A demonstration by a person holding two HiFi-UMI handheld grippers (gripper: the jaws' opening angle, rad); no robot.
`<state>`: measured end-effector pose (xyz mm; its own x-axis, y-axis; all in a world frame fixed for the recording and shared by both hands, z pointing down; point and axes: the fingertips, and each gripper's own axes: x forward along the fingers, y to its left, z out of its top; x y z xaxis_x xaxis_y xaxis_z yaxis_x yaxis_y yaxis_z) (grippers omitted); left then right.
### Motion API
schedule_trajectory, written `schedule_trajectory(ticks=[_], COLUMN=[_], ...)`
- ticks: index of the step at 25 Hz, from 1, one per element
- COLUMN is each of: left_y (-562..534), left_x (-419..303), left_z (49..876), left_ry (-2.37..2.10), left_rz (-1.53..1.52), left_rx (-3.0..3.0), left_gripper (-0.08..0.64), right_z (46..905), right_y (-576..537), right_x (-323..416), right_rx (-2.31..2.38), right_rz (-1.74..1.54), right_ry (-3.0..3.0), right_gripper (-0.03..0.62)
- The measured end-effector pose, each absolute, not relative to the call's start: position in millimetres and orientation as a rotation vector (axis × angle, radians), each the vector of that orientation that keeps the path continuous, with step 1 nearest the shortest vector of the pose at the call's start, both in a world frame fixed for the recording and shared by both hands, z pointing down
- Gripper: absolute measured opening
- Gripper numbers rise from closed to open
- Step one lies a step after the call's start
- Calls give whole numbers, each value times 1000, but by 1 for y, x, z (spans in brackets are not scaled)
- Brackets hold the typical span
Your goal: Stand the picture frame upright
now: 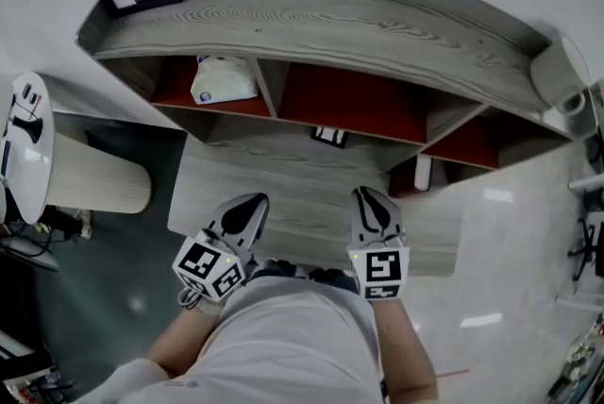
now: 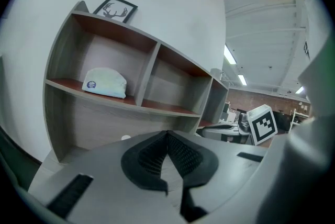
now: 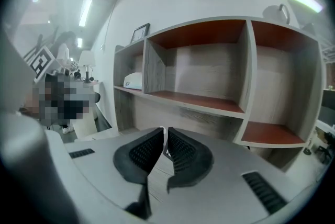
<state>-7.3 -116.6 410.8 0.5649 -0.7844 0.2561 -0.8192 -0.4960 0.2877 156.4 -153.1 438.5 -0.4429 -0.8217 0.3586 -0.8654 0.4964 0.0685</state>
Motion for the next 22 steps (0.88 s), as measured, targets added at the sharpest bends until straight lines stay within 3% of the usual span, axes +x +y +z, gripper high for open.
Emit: schedule_trajectory(ticks=[22], left_y=[-144], left_x=[0], left_z=[396], left_ry=[-1236], left_rz=[101], left_rx=[2483], left_gripper=[15], right_z=[406], right_y=[-147], right_x=[142], right_rx=[1416], right_rz=[300], right_ry=[-2547], right_gripper=[37])
